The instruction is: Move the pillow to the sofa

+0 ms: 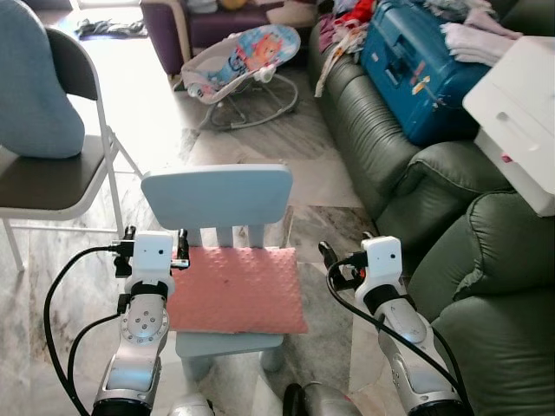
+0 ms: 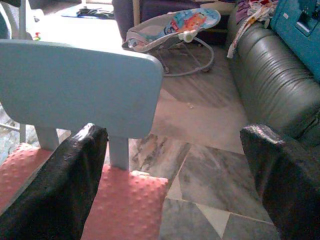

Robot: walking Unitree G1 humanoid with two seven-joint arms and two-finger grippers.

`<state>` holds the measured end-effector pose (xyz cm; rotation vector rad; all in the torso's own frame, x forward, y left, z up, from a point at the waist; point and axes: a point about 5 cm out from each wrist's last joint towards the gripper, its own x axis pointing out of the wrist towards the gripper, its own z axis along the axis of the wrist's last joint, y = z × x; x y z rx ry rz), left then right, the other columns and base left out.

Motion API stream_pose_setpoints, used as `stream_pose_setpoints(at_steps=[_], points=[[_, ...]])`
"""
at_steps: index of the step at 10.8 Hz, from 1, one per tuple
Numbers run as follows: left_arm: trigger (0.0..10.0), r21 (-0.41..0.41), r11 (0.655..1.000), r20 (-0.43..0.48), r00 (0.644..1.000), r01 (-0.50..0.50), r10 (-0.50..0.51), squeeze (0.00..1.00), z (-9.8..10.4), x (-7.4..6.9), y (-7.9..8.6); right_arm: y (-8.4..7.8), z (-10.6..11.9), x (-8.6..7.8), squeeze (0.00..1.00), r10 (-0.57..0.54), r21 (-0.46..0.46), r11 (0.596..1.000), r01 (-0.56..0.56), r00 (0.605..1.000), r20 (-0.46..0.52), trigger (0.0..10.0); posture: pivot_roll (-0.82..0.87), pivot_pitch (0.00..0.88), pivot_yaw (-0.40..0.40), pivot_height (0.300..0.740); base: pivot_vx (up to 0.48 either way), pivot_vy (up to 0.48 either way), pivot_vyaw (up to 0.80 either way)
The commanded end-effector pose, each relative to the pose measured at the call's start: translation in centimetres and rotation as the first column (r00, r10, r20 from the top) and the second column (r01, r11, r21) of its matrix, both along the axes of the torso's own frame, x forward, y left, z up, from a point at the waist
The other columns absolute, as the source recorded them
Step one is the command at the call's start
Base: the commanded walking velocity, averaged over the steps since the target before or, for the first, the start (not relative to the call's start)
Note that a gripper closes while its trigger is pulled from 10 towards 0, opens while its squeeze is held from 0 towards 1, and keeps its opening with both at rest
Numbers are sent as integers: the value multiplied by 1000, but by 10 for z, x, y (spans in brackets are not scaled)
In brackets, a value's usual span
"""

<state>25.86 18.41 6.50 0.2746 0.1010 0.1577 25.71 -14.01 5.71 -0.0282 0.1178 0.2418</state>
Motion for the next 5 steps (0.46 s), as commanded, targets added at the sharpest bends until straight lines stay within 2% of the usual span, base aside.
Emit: stream_pose_setpoints(at_steps=[1,5], points=[[10000,15,1000,10,1000,-6,6,0,4,1,1,-2,2,-1,0,-3,0,1000,3,1000,3,10000,6,104,-50,716,0,0,0],[10000,19,1000,7,1000,-7,7,0,3,1,1,-1,0,-2,0,-3,7,1000,3,1000,-3,10000,8,108,-46,661,0,0,0]])
